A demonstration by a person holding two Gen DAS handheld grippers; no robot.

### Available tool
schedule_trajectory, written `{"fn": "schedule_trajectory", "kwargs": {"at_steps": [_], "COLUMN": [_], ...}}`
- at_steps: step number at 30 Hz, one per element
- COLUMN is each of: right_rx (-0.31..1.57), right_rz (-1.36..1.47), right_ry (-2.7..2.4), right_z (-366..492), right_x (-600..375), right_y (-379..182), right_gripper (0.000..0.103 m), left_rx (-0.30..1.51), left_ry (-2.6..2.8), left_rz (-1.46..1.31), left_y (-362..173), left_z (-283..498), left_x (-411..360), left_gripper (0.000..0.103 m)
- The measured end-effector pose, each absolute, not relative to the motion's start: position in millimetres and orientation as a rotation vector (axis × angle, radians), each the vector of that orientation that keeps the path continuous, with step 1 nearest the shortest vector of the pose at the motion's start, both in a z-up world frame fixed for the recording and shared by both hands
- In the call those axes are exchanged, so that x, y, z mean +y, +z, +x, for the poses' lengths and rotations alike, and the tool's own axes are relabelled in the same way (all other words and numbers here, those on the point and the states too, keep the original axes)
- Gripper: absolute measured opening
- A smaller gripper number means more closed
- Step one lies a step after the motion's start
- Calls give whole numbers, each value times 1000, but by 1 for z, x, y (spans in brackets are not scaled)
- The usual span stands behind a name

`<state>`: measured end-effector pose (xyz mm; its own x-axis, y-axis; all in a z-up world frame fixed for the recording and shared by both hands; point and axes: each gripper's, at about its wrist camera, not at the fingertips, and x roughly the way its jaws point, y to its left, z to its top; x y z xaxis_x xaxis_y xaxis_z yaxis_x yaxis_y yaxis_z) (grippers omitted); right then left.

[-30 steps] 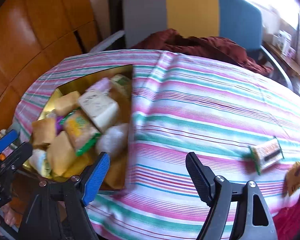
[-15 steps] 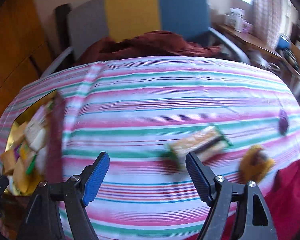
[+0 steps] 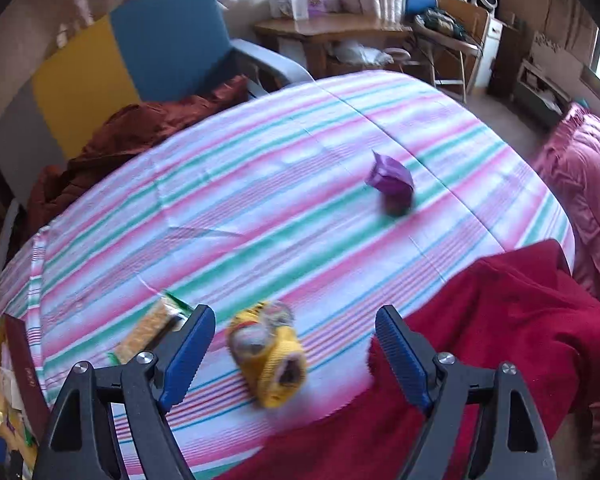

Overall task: Organize objects
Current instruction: 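Move both open tools from the tray back toward the remaining items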

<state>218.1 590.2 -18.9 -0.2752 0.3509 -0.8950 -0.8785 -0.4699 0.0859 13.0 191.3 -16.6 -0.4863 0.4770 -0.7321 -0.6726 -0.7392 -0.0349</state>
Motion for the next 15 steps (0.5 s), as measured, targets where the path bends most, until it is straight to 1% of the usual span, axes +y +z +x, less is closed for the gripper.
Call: {"fn": "schedule_trajectory", "kwargs": {"at_steps": [6,9,10,11,12,13,14,15], "right_rx": [792,866,899,922,952,965,975,976], "right_rz": [-1285,-1357,-1372,-1382,-1387,-1377,-1352,-1330], "right_ry": [1843,1827,1823,1822,1822,1820,1830,1839], "right_z": [191,181,178,177,175,175,175,175], "right_x": [589,595,597,598,599,599,598,598], "right_y": [-53,-70,-76,-80,-85,-86,-87,-87], "right_gripper": [84,83,80,72,53,48,47,44], "left_rx": [372,388,392,397,403,410,416,427], "left_ry": [2172,2148,2139,2130,2121,2111,2102,2087], "left_rz": [-974,-966,-965,-962,-956,-950,-944,-936], "left_y": [-17,-17,-17,-17,-16,-15,-15,-15], "left_z": [19,22,22,24,25,27,28,30], "left_x": [210,221,224,228,233,237,241,247], "left_gripper": [88,88,88,88,88,88,88,88]}}
